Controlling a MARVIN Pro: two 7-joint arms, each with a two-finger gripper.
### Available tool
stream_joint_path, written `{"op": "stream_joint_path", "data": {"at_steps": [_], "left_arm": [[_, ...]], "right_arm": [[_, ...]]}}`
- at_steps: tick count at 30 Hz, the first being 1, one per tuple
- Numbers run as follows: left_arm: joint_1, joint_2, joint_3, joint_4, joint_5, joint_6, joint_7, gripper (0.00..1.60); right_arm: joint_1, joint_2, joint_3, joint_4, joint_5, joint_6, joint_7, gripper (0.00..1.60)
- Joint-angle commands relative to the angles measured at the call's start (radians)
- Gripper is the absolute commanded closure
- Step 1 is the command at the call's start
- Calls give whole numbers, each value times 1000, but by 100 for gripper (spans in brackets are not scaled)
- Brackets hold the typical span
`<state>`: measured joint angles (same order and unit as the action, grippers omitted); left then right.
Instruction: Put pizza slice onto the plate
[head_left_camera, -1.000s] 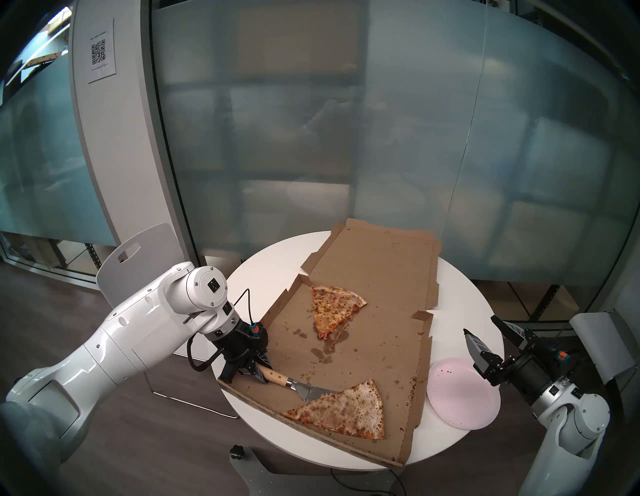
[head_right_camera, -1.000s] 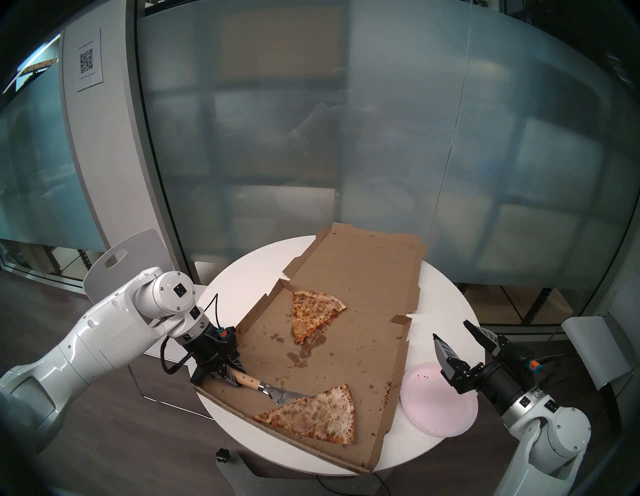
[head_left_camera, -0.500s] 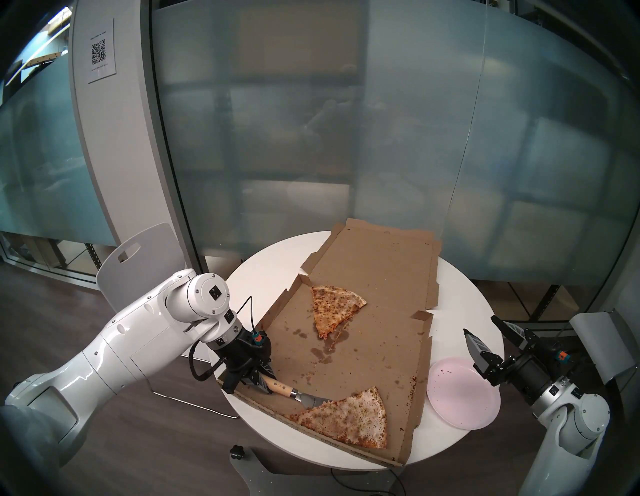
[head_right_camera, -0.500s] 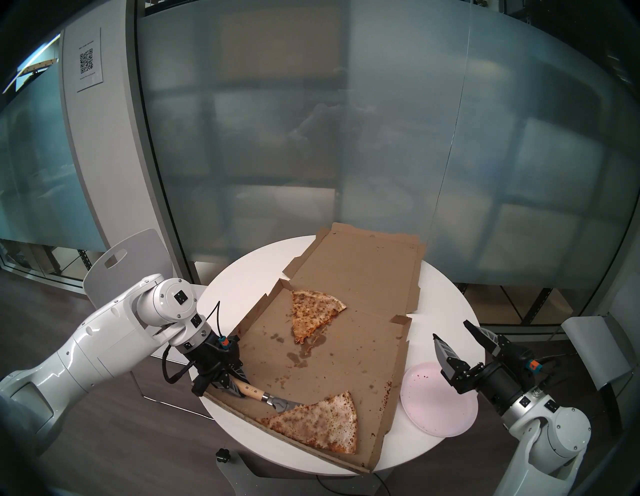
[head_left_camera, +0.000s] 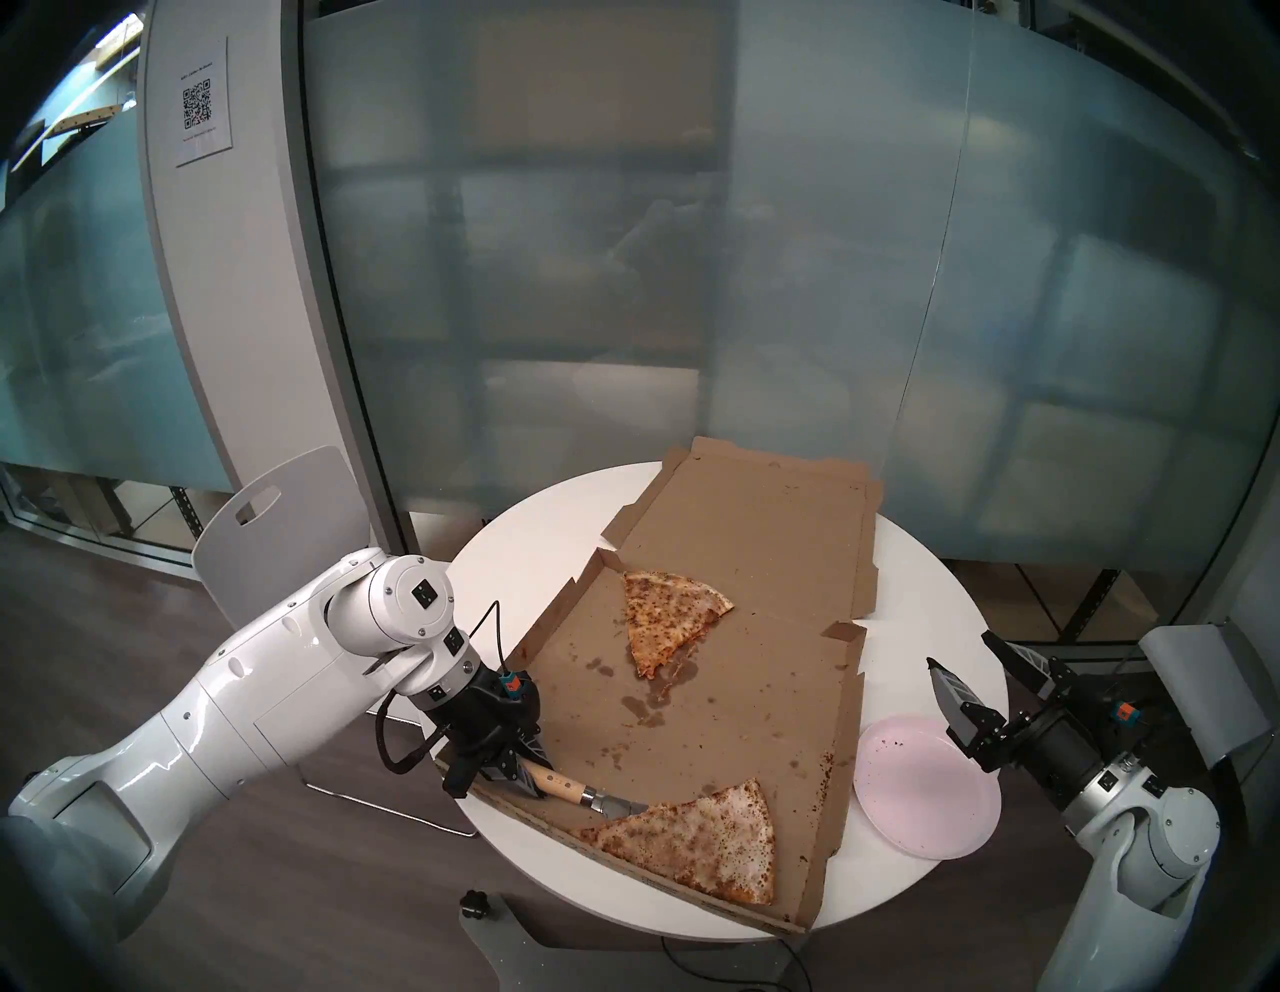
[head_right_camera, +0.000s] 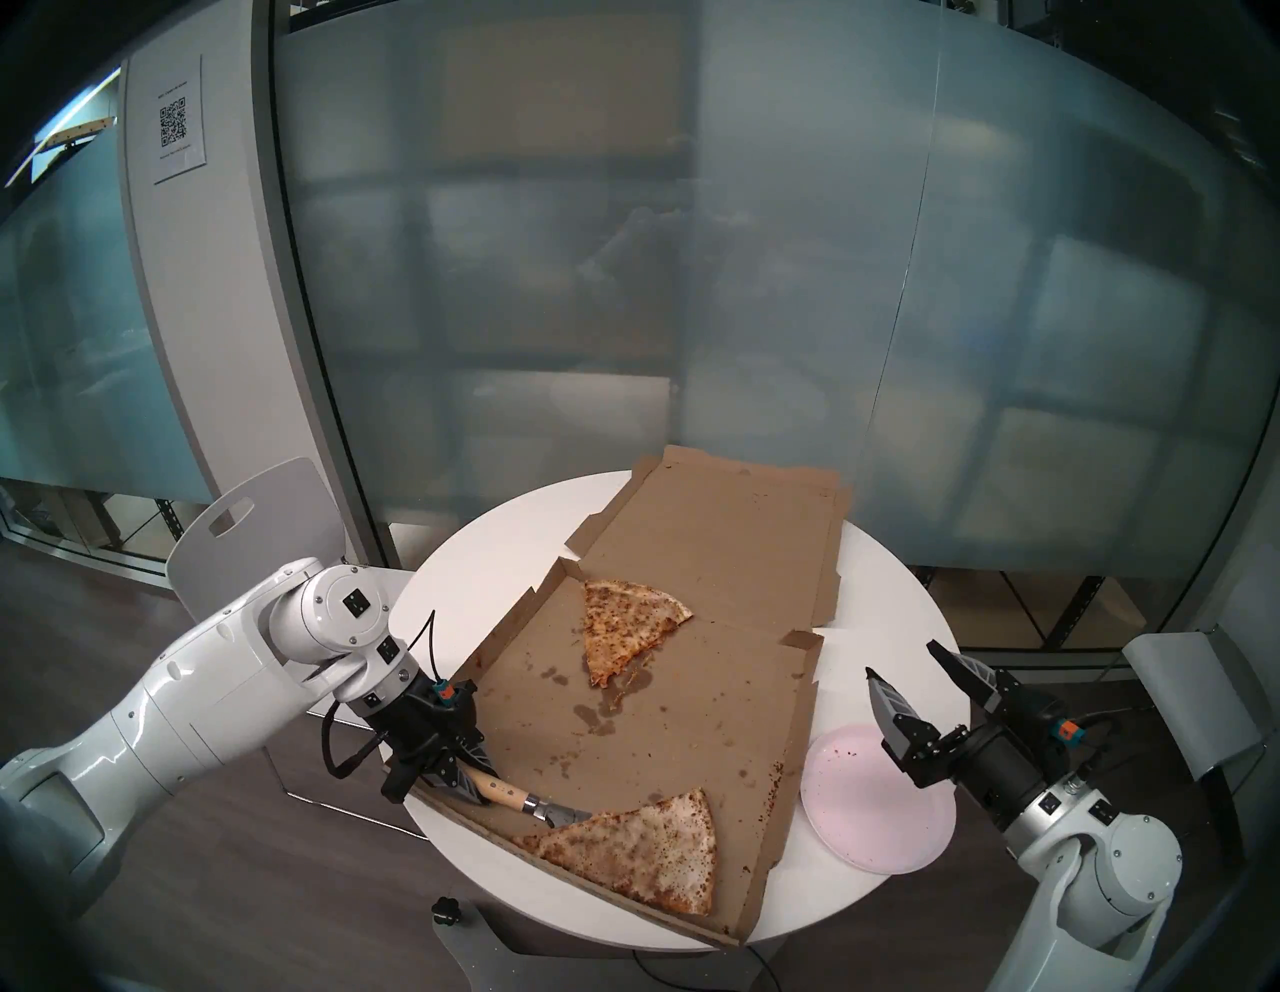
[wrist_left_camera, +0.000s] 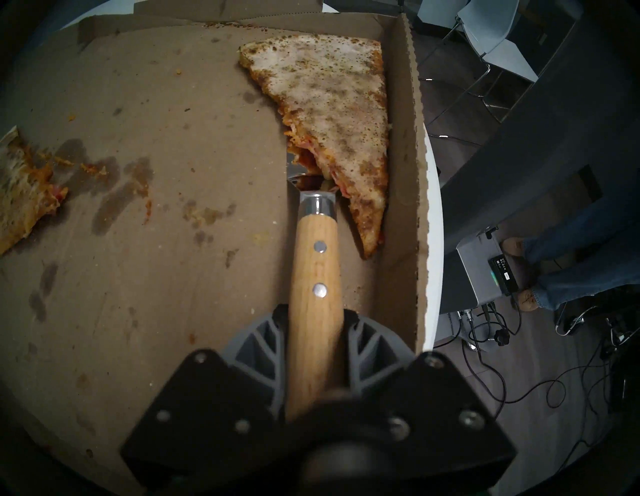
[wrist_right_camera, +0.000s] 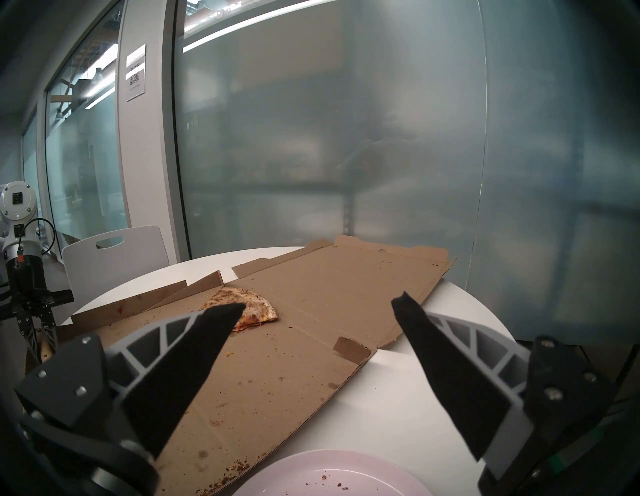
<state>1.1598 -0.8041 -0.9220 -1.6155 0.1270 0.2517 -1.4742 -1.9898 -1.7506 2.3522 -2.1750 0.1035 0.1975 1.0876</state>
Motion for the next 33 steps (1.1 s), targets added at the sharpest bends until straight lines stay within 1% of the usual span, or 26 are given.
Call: {"op": "stream_joint_path", "data": {"at_steps": [1, 18, 33], "left_arm": [[-2, -13, -40, 10, -57, -2, -1, 160], [22, -8, -59, -9, -81, 3, 12, 160], [60, 4, -97, -15, -118, -1, 41, 160]], "right_arm": [[3, -2, 1, -16, 7, 0, 1, 0], [2, -2, 1, -16, 7, 0, 1, 0], [3, -2, 1, -16, 7, 0, 1, 0]]}}
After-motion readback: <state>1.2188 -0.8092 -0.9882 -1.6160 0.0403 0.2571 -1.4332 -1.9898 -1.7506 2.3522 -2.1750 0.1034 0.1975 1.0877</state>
